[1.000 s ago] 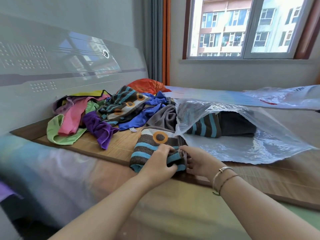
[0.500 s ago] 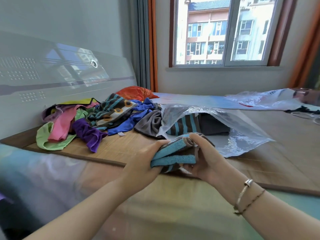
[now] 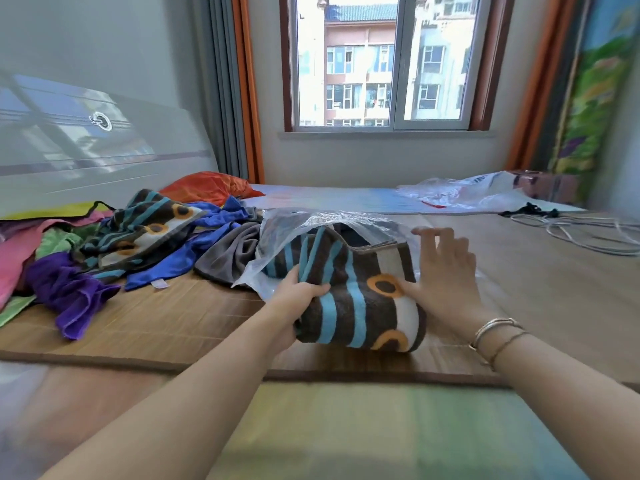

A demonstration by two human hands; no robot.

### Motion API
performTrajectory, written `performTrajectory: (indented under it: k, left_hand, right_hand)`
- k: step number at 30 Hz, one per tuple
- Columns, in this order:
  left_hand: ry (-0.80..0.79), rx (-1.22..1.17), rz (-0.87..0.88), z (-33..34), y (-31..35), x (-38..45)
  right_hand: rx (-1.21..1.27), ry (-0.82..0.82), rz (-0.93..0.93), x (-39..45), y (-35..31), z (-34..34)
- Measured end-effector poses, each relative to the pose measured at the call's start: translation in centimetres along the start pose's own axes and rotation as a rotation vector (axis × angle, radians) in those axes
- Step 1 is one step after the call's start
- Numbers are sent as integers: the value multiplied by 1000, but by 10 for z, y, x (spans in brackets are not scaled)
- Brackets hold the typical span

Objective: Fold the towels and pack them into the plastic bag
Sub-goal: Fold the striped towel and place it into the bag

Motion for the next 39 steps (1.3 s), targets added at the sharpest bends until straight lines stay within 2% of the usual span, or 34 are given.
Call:
performTrajectory:
  k: [4, 7, 9, 13, 15, 18, 20, 21, 24, 26, 28, 30, 33, 35, 39]
  left_hand:
    - [-8, -50, -80, 10, -4, 27]
    - [-21, -46, -81, 18, -1, 40]
    - [-11, -6, -59, 20, 9, 42]
    - [15, 78, -61, 14, 22, 38]
    - [16, 83, -104, 7, 20, 32]
    - [-30, 33, -148, -1, 10, 19]
    - [-70, -10, -159, -5, 3, 6]
    - [-93, -36, -156, -8, 1, 0]
    - [-161, -120, -109, -13, -3, -14]
    - [-202, -171, -87, -16, -3, -22]
    - [-248, -206, -68, -16, -5, -30]
    - [-254, -226, -66, -14, -6, -36]
    - [-189, -135, -39, -13, -4, -38]
    - [-127, -62, 11, -17, -1, -31]
    - [-23, 38, 57, -27, 3, -18]
  right_hand:
    - [-174, -85, -113, 36, 5, 20]
    - [-121, -5, -92, 57, 12, 24]
    - [-44, -11, -81, 65, 21, 30]
    - [175, -257, -124, 59, 36, 50]
    - [209, -297, -197, 49, 34, 53]
    - [136, -126, -238, 33, 20, 47]
    - [209, -13, -86, 20, 15, 34]
    - [293, -42, 9, 12, 14, 33]
    - [503, -427, 233, -11, 1, 43]
    - [808, -708, 467, -33, -11, 50]
    - [1190, -835, 636, -45, -25, 50]
    - [1529, -781, 694, -45, -36, 42]
    - [1756, -593, 699, -36, -39, 37]
    - [1784, -511, 713, -31, -37, 39]
    - [1635, -365, 684, -18, -27, 42]
Point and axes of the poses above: each hand's wrist, its own x-axis towards the middle knuckle, its own z-axis out of the palm, y = z × x, the point moved 6 cm from there along x, towards the middle knuckle, and after that the axes turned 12 degrees about -z, right-handed, at the moved point
